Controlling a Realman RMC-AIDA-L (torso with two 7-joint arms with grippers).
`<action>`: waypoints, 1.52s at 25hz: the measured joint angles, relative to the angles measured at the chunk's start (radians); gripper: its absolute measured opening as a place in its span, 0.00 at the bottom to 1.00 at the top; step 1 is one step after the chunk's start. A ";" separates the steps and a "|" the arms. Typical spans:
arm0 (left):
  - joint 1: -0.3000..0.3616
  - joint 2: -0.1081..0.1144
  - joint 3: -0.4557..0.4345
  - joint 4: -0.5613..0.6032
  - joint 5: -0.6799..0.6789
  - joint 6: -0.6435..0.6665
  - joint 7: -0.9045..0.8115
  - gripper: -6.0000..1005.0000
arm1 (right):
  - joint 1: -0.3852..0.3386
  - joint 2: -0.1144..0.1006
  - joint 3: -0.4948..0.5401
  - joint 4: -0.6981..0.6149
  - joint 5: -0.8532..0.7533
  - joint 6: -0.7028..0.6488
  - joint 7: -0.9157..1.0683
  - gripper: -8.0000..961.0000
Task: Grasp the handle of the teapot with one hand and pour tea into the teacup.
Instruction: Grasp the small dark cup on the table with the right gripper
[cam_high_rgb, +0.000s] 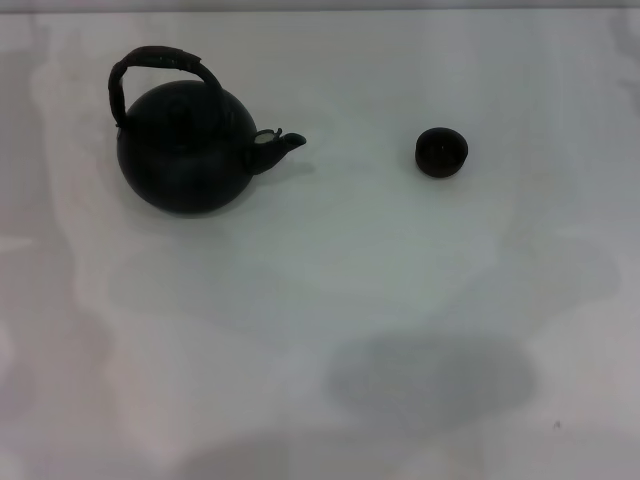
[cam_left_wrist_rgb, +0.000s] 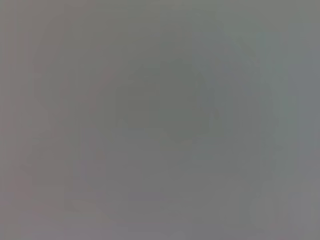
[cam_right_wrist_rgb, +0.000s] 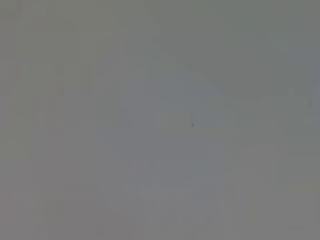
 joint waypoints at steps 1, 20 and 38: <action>0.001 -0.001 0.002 0.000 -0.002 0.000 -0.003 0.88 | -0.003 0.000 0.000 0.001 0.000 0.000 0.000 0.88; 0.175 -0.026 0.012 -0.105 0.208 0.257 -0.007 0.88 | -0.095 0.000 -0.218 -0.054 -0.014 -0.051 0.118 0.88; 0.405 -0.028 0.086 -0.177 0.293 0.525 -0.132 0.87 | -0.270 -0.024 -0.526 -0.270 -0.041 -0.118 0.313 0.88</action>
